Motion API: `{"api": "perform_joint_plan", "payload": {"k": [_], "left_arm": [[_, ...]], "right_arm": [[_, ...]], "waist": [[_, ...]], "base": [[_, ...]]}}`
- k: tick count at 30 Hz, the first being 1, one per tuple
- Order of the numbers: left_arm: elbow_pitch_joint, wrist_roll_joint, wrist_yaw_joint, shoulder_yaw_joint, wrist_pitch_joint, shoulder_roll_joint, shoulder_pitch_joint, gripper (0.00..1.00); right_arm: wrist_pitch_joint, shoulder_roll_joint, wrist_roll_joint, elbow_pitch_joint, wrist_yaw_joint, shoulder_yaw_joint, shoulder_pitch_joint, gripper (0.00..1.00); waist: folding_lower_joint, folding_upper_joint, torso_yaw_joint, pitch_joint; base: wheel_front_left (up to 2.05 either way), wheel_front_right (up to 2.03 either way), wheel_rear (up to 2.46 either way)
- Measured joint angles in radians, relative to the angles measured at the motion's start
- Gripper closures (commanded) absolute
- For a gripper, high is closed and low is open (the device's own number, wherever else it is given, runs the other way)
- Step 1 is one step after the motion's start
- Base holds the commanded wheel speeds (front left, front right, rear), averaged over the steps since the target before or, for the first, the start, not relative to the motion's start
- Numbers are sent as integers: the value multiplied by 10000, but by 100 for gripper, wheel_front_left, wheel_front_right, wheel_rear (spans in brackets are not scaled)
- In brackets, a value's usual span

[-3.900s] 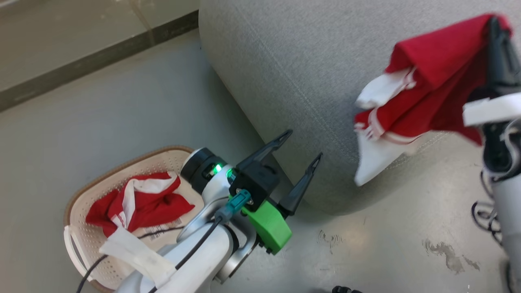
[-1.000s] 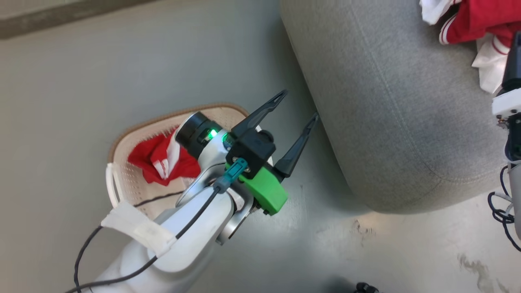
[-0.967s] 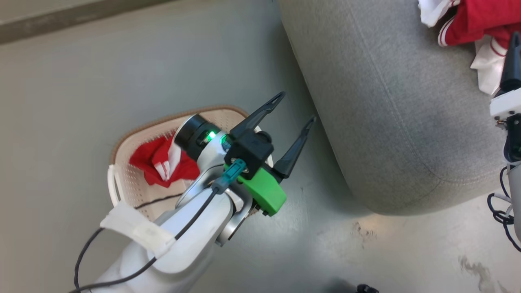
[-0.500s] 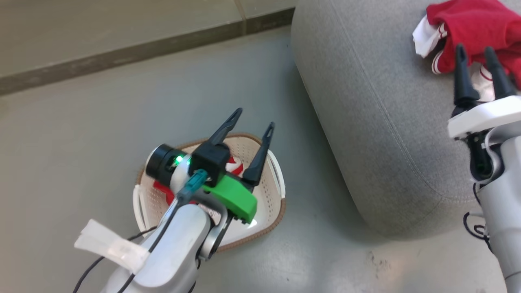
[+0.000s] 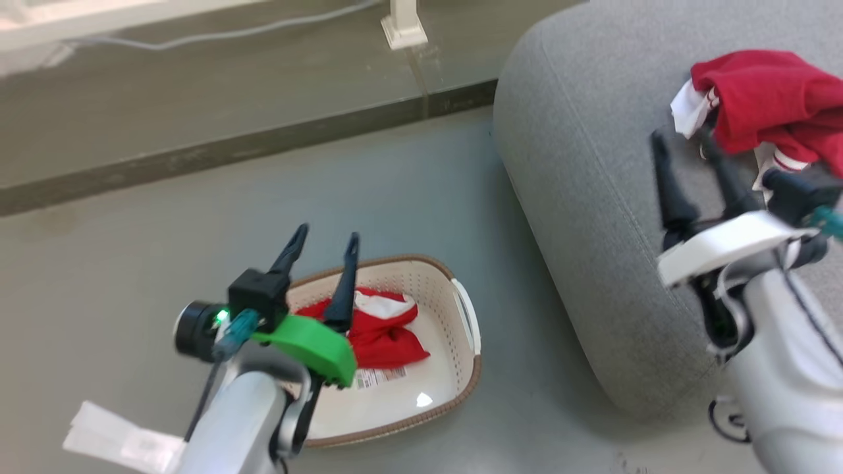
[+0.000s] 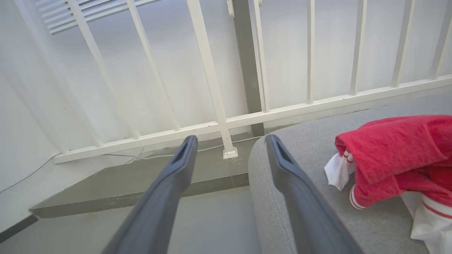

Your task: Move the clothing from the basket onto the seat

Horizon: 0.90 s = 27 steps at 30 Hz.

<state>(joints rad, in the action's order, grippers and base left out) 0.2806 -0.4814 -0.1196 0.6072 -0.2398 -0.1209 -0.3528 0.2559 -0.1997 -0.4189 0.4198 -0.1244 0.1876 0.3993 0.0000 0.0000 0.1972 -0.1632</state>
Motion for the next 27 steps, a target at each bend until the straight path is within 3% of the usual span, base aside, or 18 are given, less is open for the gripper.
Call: {"api": "perform_joint_plan", "payload": {"k": [9, 27], "left_arm": [[188, -27, -44, -1223, -33, -84, 1032, 0], [2, 604, -50, -2892, -86, 107, 2554, 0]], "right_arm": [[0, 148, 263, -213, 0, 746, -1073, 0], [0, 219, 681, -692, 15, 738, -2290, 0]], "waist": [[-1, 0, -199, 727], [0, 0, -622, 1587]], "base": [[0, 0, 0], [0, 0, 0]]}}
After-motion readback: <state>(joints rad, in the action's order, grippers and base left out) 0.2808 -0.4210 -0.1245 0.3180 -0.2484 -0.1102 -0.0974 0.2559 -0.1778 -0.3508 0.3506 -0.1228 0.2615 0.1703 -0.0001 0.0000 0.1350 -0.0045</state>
